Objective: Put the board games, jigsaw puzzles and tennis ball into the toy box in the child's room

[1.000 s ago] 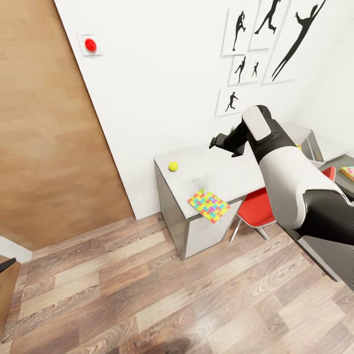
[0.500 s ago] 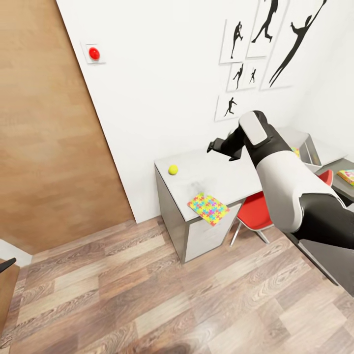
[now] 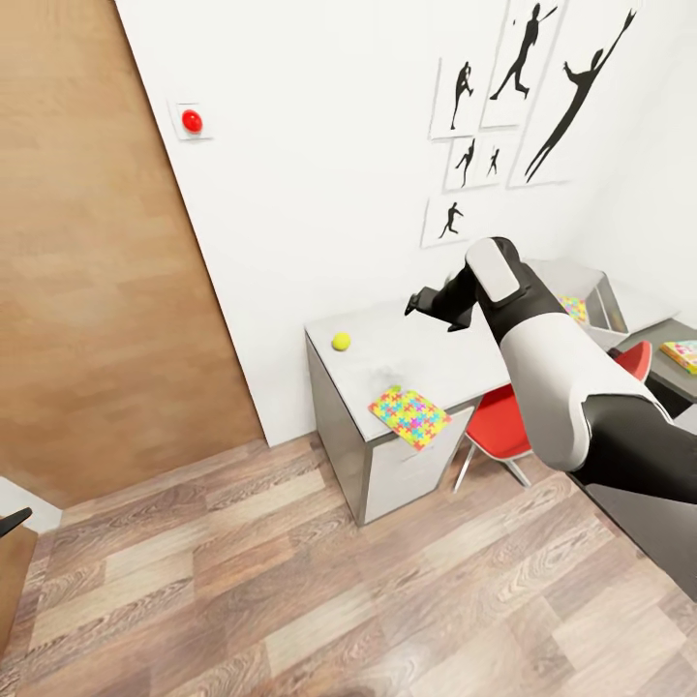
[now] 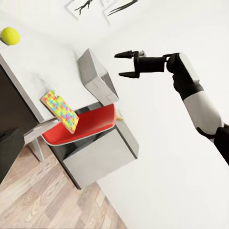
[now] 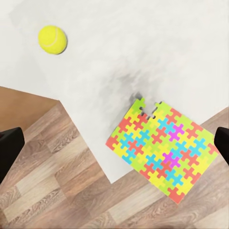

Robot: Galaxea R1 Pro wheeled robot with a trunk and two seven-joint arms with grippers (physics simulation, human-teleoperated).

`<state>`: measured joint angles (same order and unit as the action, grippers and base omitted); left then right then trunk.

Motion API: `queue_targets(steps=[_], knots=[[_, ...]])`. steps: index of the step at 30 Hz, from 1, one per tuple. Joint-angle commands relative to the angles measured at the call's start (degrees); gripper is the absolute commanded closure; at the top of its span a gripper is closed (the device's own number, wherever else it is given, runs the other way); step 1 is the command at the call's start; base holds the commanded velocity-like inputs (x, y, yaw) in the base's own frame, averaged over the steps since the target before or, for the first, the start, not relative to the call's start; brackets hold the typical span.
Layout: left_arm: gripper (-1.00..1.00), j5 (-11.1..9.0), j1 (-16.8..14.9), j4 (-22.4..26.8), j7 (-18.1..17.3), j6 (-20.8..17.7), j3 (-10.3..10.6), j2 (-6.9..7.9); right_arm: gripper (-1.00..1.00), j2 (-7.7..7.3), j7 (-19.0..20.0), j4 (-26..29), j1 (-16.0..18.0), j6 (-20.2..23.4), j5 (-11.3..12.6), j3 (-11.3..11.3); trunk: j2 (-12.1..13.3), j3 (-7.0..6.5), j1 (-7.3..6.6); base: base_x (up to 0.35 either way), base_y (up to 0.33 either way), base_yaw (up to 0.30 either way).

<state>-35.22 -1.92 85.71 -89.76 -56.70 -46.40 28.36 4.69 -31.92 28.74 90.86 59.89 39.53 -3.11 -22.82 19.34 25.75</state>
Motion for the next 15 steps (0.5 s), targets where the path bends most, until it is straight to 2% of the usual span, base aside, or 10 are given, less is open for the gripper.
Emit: queue_targets(steps=[1, 9, 15], knots=[[-1.00, 0.07, -0.03, 0.01, -0.24, -0.61, -0.01, 0.02, -1.00, 0.08, -0.51, 0.05, 0.01, 0.11, 0.36, -0.32, -0.10, 0.00, 0.04, 0.000, 0.000, 0.000], [-1.00, 0.07, -0.07, -0.01, -0.24, -0.61, -0.01, -0.03, -1.00, 0.19, -0.51, 0.08, -0.14, 0.11, 0.49, -0.25, -0.10, -0.76, 0.04, 0.000, 0.000, 0.000], [-1.00, 0.11, -0.10, -0.01, -0.24, -0.61, 0.01, -0.04, -1.00, 1.06, -0.53, 0.09, -0.15, 0.11, 0.53, -0.24, -0.10, -1.33, 0.04, 0.000, 0.000, 0.000]])
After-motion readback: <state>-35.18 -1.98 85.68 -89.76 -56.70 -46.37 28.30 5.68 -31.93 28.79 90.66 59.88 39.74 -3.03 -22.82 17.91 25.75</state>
